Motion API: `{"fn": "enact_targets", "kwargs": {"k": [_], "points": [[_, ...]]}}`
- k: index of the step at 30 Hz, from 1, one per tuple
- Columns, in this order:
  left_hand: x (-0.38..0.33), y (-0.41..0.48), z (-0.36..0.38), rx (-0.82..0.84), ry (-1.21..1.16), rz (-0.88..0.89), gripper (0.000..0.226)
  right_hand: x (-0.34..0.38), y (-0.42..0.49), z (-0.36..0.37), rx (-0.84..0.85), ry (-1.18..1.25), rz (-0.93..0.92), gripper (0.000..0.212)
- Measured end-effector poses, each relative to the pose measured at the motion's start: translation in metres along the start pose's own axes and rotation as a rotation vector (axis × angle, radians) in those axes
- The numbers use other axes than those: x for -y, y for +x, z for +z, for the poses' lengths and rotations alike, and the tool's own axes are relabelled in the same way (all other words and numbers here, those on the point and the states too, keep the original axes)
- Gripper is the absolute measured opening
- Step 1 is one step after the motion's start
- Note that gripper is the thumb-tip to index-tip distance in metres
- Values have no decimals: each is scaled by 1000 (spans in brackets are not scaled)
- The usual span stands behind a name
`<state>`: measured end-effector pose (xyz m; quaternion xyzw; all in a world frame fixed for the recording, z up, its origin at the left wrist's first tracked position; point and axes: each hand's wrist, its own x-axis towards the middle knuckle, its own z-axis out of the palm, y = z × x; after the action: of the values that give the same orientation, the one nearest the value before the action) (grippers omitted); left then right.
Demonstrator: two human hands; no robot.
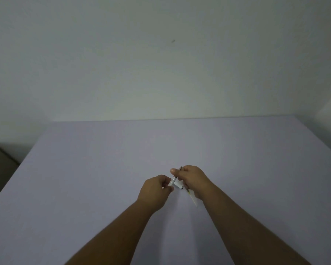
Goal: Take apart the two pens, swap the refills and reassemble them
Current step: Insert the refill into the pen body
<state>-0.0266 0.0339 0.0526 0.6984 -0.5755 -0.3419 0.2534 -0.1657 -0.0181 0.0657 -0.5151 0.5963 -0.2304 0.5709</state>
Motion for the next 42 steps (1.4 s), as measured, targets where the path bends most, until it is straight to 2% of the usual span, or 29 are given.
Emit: {"fn": "enact_targets", "kwargs": {"k": [2,6,11,14,16,20,25,30,35,42], "points": [[-1,0,1,-1,-1,2,14,0,0,0,-33,-47,29,34],[-1,0,0,3,-11,-10,12,-1,0,-2,49,147,-20,13],[-5,0,0,6,-29,-13,12,0,3,4,-99,-32,25,40],[-4,1,-3,-8,-38,-24,11,1,4,2,-14,150,15,22],[-4,1,-5,-14,-32,-25,12,2,4,0,-4,164,-25,11],[-5,1,-4,-9,-28,-26,12,2,7,2,-93,15,9,29],[-4,3,-3,-8,-14,-35,12,-2,8,-1,23,175,5,9],[-2,4,2,6,4,-35,14,-4,11,-4,40,77,31,14],[-2,7,5,-24,38,-46,12,-6,15,-5,22,142,0,9],[3,9,11,-40,58,-77,9,-6,19,1,-38,122,61,11]]}}
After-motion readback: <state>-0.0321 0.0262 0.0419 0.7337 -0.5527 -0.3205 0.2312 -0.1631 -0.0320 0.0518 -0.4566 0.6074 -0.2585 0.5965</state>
